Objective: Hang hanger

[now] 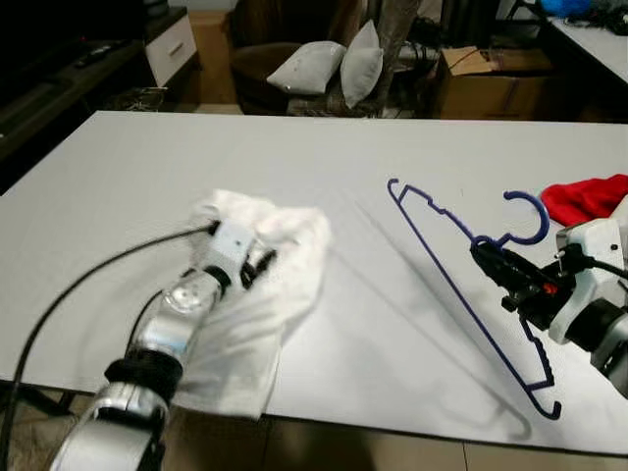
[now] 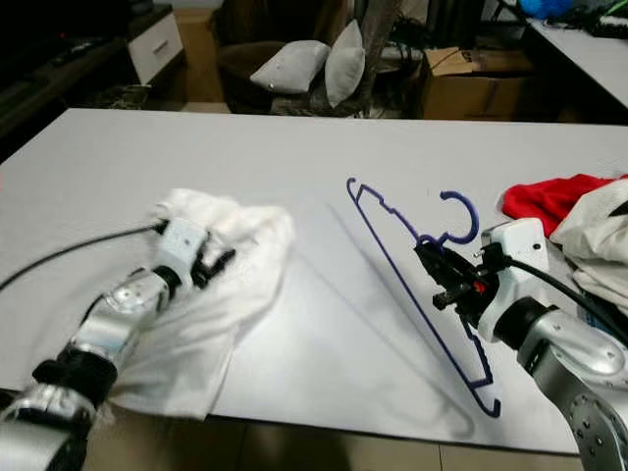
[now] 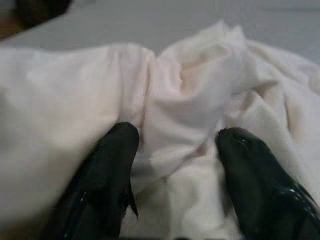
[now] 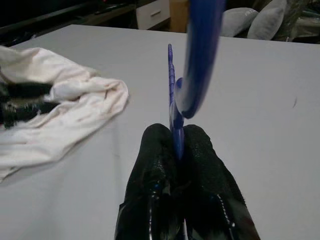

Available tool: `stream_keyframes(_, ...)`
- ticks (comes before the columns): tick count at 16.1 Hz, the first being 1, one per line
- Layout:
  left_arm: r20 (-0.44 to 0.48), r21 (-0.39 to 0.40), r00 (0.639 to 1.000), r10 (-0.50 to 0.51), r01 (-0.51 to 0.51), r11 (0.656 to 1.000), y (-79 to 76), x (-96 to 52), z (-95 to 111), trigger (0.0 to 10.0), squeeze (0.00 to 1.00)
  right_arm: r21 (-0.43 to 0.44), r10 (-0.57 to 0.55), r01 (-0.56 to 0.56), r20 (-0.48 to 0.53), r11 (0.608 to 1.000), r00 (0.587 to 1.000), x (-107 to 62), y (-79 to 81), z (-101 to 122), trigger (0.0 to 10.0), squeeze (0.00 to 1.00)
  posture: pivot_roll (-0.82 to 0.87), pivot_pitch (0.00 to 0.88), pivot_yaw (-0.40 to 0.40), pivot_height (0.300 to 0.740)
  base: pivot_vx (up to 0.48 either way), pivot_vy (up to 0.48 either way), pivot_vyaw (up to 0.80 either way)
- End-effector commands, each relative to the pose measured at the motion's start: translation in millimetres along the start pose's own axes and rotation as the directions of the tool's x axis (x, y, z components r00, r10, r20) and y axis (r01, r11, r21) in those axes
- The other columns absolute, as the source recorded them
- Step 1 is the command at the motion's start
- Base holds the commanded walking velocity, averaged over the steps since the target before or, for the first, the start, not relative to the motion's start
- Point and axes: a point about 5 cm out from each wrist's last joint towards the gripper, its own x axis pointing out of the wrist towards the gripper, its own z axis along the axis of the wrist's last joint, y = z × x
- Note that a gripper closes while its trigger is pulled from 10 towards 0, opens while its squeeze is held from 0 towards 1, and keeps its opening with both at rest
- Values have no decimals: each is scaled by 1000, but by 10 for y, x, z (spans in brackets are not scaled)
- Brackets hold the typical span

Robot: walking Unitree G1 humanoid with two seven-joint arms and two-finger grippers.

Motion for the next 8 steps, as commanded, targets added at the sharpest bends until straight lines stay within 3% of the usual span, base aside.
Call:
stream_keyframes(1,9,26,999,36,-36,999,103,-1,19,10000,0,-22,-11,11,3,1000,1000,-14,-31,46,10000,0,-107,0,69,740,0,0,0)
stream_keyframes(4,9,55,997,77,-77,996,227,1,6,10000,0,-26,-11,11,6,1000,1000,-11,-38,66,10000,0,-111,0,69,740,0,0,0)
stream_keyframes(6,135,-103,990,45,-31,994,291,-12,147,10000,0,24,-23,22,33,999,999,-29,-38,84,10000,0,-111,0,74,740,0,0,0)
stream_keyframes(7,171,-128,985,29,-7,992,285,-15,184,10000,0,41,-27,25,39,999,999,-33,-40,86,10000,0,-112,0,74,740,0,0,0)
stream_keyframes(8,305,-193,950,-68,132,972,204,-36,378,10000,0,82,-66,64,19,995,998,-35,-60,49,10000,0,-113,0,73,740,0,0,0)
